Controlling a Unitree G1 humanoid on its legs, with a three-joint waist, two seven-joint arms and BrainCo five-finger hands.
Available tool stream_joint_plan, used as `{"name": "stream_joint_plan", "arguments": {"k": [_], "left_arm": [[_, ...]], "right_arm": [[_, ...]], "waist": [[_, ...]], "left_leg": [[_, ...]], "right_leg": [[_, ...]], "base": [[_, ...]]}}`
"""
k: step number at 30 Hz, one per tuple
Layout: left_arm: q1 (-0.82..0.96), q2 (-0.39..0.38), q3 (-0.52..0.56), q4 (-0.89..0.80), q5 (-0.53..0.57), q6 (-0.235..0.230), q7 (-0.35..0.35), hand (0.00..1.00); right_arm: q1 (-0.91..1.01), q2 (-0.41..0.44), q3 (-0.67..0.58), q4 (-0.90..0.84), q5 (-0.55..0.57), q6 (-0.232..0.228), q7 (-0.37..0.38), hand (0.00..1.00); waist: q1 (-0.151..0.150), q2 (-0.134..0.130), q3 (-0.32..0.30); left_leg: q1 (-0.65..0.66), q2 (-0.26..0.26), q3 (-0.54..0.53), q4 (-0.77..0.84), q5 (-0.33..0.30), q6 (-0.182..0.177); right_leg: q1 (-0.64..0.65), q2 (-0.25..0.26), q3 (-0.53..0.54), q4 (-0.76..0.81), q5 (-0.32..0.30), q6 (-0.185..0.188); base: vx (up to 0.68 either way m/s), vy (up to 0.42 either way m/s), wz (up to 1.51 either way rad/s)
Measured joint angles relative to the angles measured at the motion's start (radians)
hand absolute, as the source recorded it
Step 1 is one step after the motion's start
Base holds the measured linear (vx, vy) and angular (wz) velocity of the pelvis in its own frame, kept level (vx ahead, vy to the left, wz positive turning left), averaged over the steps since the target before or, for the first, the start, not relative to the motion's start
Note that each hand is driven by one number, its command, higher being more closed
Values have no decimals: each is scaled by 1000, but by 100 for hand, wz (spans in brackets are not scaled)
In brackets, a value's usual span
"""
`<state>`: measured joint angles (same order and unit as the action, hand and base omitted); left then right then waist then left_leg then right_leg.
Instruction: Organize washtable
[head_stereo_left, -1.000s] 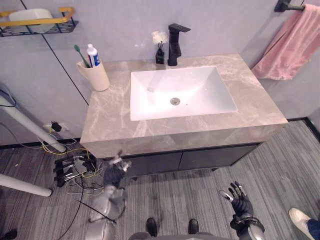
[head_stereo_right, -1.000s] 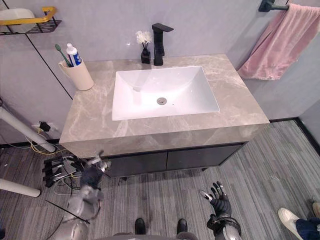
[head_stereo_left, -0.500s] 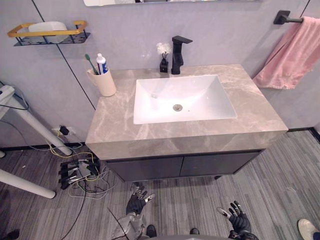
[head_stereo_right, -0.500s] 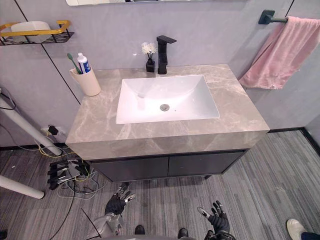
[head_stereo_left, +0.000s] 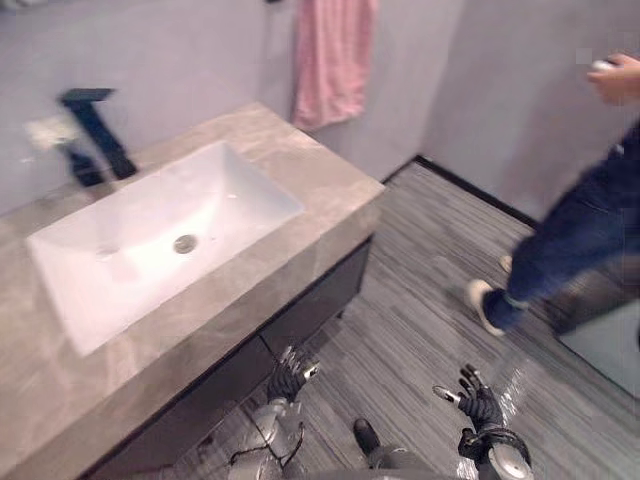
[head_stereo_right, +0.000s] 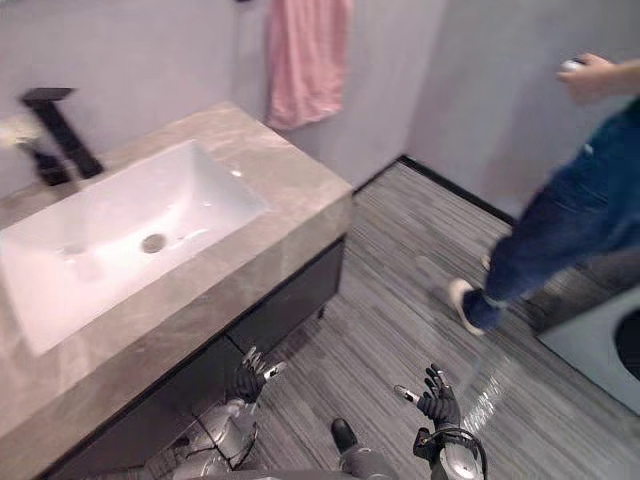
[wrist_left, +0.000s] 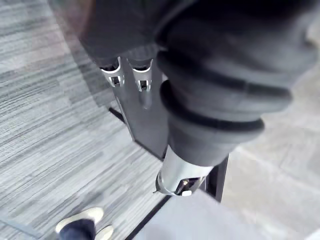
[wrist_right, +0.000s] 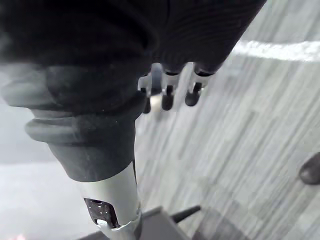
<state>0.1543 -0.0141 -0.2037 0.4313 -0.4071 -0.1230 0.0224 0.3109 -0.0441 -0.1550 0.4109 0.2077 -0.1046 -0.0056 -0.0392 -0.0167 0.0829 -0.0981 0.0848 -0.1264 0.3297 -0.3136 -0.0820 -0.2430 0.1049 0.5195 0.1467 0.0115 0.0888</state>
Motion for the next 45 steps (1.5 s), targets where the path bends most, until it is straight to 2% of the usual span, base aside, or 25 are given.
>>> {"name": "stream_joint_plan", "arguments": {"k": [3,7,8,9,10,11,12,13,15,17,19,22,23,24,26,28,33,35,38,39,40,41,42,43,45], "left_arm": [[8,11,0,-2,37,-1,1,0],[41,6,3,-40,65,2,5,0],[42,6,5,-43,65,2,7,0],[43,6,16,-48,65,2,10,0],[45,8,25,-54,66,4,20,0],[46,12,32,-62,66,5,23,0],[48,17,53,-78,66,7,25,0],[48,20,67,-88,66,12,25,0],[71,20,101,-131,66,27,24,0],[75,17,140,-174,66,26,26,0],[58,12,189,-186,65,26,30,0],[20,-8,253,-183,45,25,90,0],[24,-19,267,-179,43,24,100,0],[25,-24,273,-169,43,19,111,0],[23,-35,243,-153,43,16,112,0],[40,-43,212,-151,43,15,110,0],[51,-29,208,-150,43,16,109,0],[55,-21,204,-150,46,17,106,0],[49,-13,211,-148,56,18,91,0],[54,-8,222,-146,60,20,91,0],[67,-12,243,-147,65,20,91,0],[73,-15,255,-147,65,20,92,0],[88,-11,272,-148,65,20,93,0],[93,-11,275,-148,66,19,93,0],[105,-14,273,-149,65,18,94,0]], "right_arm": [[25,60,9,0,65,0,-11,0],[27,95,18,-37,96,4,-12,0],[24,97,20,-54,96,3,-12,0],[19,93,29,-90,96,2,-13,0],[6,88,34,-130,96,2,-13,0],[-2,87,37,-155,96,2,-13,0],[-15,87,44,-197,96,-2,-17,0],[-9,89,42,-235,96,-3,-18,0],[-9,88,38,-251,95,-8,-18,0],[-27,79,38,-250,82,-8,-19,0],[-75,64,41,-226,62,-14,-22,0],[-144,46,60,-138,61,-13,-46,0],[-147,49,67,-142,71,-15,-48,0],[-147,59,72,-141,83,-19,-46,0],[-134,62,45,-140,103,-21,-35,0],[-86,60,29,-121,107,-21,-29,0],[-28,102,-18,-120,137,-3,-37,0],[-19,108,-22,-120,150,-2,-36,0],[-25,107,-16,-120,157,-2,-31,0],[-34,106,-7,-121,157,-2,-27,0],[-40,106,0,-126,156,-4,-19,0],[-40,106,3,-132,156,-4,-16,0],[-39,105,10,-130,157,-6,-14,0],[-40,107,11,-127,157,-7,-14,0],[-48,94,6,-100,157,-2,-13,0]], "waist": [[0,-18,3],[11,-10,15],[16,-11,21],[25,-17,28],[35,-14,35],[35,-10,43],[38,-1,64],[41,-5,64],[31,-12,58],[29,-26,46],[19,-16,30],[2,-5,30],[3,-13,32],[3,-22,35],[-9,-40,42],[-10,-30,19],[-58,-20,10],[-58,-19,11],[-58,-24,17],[-55,-23,21],[-54,-7,28],[-53,3,33],[-44,-4,39],[-30,2,37],[-1,15,38]], "left_leg": [[37,-15,99,0,-14,24],[56,-28,234,19,-45,65],[55,-26,256,27,-54,72],[36,-18,310,56,-72,82],[12,2,365,69,-75,87],[3,14,390,66,-72,94],[-3,39,453,60,-65,105],[8,54,503,51,-63,108],[57,57,581,35,-63,109],[93,48,644,2,-63,109],[94,54,709,-26,-57,99],[110,69,799,-22,-25,64],[100,80,800,64,-22,71],[104,73,791,58,-37,61],[86,45,783,-67,-26,57],[95,35,787,-168,113,65],[118,-2,792,-191,115,71],[142,-6,812,-189,115,71],[125,27,838,-67,95,90],[90,83,850,88,72,110],[53,146,824,263,62,137],[31,175,776,350,69,171],[-39,175,644,473,81,223],[-60,157,553,484,51,195],[-103,81,235,383,-37,100]], "right_leg": [[13,-15,79,-17,12,18],[10,-18,144,-37,43,27],[9,-18,151,-48,51,22],[-1,-22,165,-90,55,-45],[-37,-30,86,-123,25,-192],[-65,-31,7,-114,6,-197],[-134,-56,-211,-12,8,-133],[-171,-71,-394,145,-14,-114],[-153,-111,-562,409,-107,-126],[-110,-136,-670,402,-164,-126],[-78,-106,-693,234,-152,-110],[4,-53,-647,25,-64,-125],[39,-57,-594,2,-54,-132],[57,-68,-560,2,-54,-132],[96,-110,-534,-4,-51,-127],[134,-121,-518,-41,-36,-88],[168,-151,-510,-108,-5,-46],[185,-155,-485,-114,-2,-44],[179,-148,-446,-97,-11,-47],[175,-138,-409,-80,-16,-47],[184,-114,-363,-70,-17,-47],[193,-99,-332,-65,-19,-52],[195,-92,-251,-46,-42,-81],[190,-84,-207,-43,-49,-72],[169,-50,-61,-39,-63,-49]], "base": [[-17,177,-88],[-21,122,-90],[-107,90,-114],[-139,80,-139],[-143,71,-146],[-138,61,-151],[-49,34,-144],[-8,24,-140],[79,6,-115],[81,-36,-136],[100,-82,-130],[148,-44,-113],[181,0,-91],[168,14,-85],[106,53,-41],[125,93,-39],[69,112,-9],[26,76,-25],[21,-16,-42],[78,-92,-101],[93,-83,-122],[95,-27,-165],[74,76,-158],[65,196,-209],[-40,290,-199]]}}
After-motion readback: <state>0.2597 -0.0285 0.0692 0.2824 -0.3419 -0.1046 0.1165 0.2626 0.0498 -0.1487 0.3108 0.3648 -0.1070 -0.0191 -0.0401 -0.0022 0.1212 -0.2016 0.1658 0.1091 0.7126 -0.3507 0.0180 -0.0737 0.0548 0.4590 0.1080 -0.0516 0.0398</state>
